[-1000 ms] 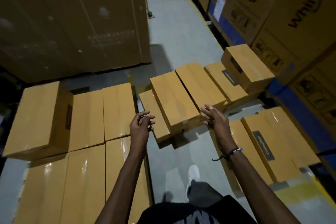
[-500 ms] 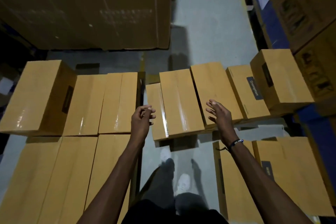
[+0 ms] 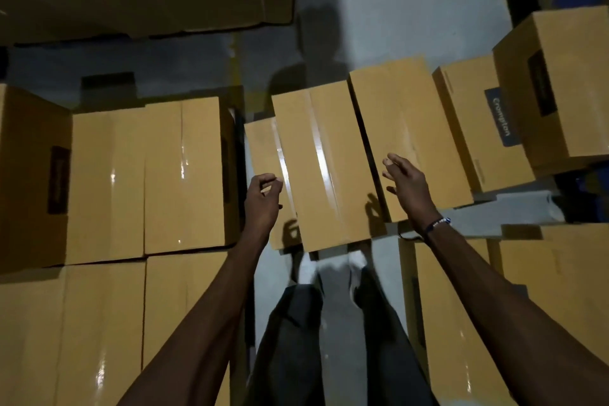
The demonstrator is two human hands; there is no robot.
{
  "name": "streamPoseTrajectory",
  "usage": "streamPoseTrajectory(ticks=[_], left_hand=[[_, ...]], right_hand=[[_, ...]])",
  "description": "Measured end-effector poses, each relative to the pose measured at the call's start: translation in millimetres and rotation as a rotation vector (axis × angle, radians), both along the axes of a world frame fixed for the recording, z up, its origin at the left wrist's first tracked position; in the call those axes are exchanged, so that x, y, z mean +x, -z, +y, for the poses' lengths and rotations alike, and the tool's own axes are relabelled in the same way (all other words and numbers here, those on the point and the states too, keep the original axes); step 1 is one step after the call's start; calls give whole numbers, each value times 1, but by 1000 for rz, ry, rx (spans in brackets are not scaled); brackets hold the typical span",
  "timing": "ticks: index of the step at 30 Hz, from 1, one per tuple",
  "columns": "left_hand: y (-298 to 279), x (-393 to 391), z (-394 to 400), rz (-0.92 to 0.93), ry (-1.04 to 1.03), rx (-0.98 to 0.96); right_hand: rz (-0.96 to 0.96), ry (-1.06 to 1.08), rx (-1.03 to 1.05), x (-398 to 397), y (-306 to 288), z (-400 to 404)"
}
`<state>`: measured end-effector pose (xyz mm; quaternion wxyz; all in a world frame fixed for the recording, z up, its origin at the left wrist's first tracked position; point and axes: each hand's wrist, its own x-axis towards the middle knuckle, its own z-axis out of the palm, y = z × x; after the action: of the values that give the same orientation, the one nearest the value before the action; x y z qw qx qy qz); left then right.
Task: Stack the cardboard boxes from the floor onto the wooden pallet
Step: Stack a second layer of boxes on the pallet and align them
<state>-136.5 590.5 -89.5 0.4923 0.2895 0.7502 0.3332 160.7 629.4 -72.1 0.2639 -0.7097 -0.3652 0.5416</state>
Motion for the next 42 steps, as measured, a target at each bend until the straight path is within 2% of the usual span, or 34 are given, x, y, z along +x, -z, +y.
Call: streamPoseTrajectory(ticks=[7,11,17,23,28,32,36,42], left_hand=[[147,10,35,22,-25,-132],[211,14,56,0,-31,-180],[261,17,73,-32,-1,-211],[277,16,72,-32,78,-197],[258,16,67,-60,52,-146],[210,8,57,-63,46,-129],[136,1,44,-41,18,-84],[-12,0,23,10,-73,28]], right_hand=[[-82,-106,-13,1,126,57],[-120,-154,-28,6,189,74],[-93,-151,-74,7,245,83],[-135,-236,-93,2,268,88],[-99,-223,-86,-7,260,76],[-81,-223,-47,-10,218,62],[-93,-222,2,-16,147,54],[-98,-290,112,-23,-6,56]])
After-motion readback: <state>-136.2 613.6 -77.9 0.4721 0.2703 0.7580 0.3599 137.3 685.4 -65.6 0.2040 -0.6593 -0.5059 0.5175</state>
